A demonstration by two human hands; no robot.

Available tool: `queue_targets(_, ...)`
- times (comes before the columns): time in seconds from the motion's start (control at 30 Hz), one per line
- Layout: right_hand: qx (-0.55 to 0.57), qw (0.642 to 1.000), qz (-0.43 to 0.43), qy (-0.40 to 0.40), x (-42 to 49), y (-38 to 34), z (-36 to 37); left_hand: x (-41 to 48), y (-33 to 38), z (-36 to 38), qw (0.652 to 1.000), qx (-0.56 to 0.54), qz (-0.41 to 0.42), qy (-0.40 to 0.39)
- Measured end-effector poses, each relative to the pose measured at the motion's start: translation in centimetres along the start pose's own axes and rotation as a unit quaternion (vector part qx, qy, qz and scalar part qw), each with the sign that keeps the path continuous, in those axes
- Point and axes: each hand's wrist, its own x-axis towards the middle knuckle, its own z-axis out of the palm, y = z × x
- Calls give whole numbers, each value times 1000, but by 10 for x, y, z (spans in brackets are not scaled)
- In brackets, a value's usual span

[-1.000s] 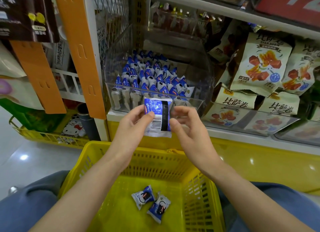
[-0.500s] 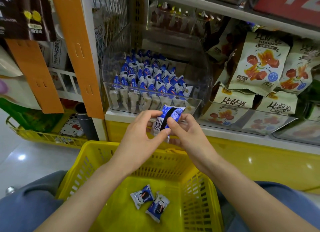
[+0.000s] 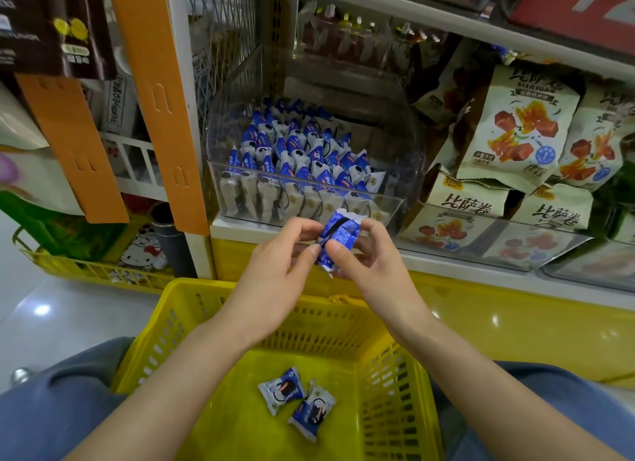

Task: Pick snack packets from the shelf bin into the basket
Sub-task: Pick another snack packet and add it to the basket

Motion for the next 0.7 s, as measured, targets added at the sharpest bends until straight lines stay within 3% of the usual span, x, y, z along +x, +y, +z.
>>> queue_targets(0.27,-94,994,-37,-40,-2,1,3,-9,2,-3,965,246,78,49)
queue_targets(0.37,-117,991,-50,-43,-2,1,2,-8,4,-2,964,250,79,51)
queue_targets(0.53,-184,980,-63,-39,-1,2,3,-6,1,1,980,190,13,53)
queue_targets(0.7,-242,966,-72,-59,0,4,-2,-6,-1,0,969,237,51,54)
